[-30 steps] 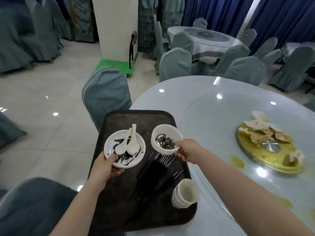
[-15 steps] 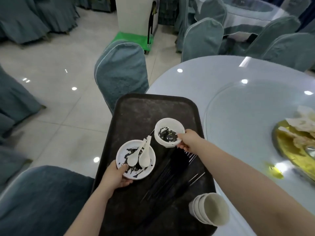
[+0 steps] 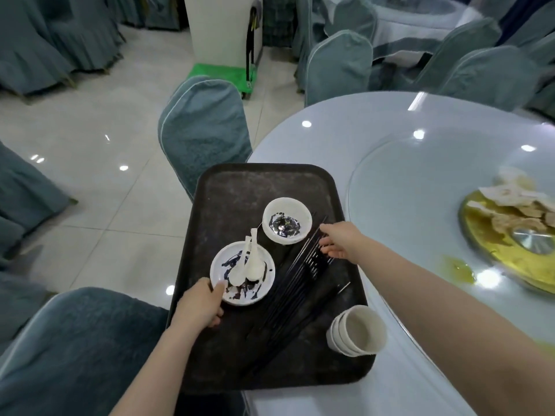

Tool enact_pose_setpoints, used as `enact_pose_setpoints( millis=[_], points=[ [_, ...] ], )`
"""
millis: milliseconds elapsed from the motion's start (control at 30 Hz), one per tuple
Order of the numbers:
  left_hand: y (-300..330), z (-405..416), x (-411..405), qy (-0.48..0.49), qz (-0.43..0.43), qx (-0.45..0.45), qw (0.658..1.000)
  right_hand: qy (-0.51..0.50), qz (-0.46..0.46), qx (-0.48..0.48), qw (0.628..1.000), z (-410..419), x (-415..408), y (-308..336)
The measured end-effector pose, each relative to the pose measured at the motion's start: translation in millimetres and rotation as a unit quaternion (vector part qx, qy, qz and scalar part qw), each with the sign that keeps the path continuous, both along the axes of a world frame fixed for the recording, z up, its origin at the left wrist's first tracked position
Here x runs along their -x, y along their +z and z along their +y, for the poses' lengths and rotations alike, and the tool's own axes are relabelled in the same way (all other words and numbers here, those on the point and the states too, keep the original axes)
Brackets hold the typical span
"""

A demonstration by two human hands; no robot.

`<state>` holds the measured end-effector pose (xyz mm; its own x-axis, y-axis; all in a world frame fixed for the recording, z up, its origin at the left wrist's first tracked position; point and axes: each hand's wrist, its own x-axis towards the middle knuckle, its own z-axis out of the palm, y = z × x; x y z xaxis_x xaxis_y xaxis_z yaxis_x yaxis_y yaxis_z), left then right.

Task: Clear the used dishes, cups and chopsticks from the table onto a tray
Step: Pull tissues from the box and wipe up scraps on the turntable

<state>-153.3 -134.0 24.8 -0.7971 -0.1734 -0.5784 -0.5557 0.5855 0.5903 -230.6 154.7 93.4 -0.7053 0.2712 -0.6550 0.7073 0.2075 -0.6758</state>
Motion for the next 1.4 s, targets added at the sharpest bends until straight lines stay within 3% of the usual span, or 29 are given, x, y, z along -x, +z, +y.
enact_pose_setpoints(
  millis=[267,500,667,767,867,1033,1400],
  points=[
    [59,9,-15,0.043,0.097,-0.153,0.983,-0.023,0.037,0.036,0.998,22,-70,32],
    [120,77,-28,-0.08,0.182,-0.201,0.959,-0.09,0.101,0.037,0.99,93,-147,42],
    [149,157,-45,-0.149,0.223,-0.219,0.938,-0.131,0.116,-0.016,0.984,171,-217,41],
    [156,207,-58,-0.171,0.244,-0.246,0.922,-0.087,0.094,-0.135,0.983,216,-266,29],
    [156,265,-77,-0.211,0.236,-0.248,0.916,-0.036,0.031,-0.249,0.967,265,-321,11],
    [136,340,-110,-0.268,0.201,-0.224,0.915,-0.015,-0.017,-0.297,0.955,321,-390,-26],
    [94,428,-163,-0.306,0.133,-0.136,0.933,0.004,0.019,-0.392,0.92,406,-465,-65]
  ],
)
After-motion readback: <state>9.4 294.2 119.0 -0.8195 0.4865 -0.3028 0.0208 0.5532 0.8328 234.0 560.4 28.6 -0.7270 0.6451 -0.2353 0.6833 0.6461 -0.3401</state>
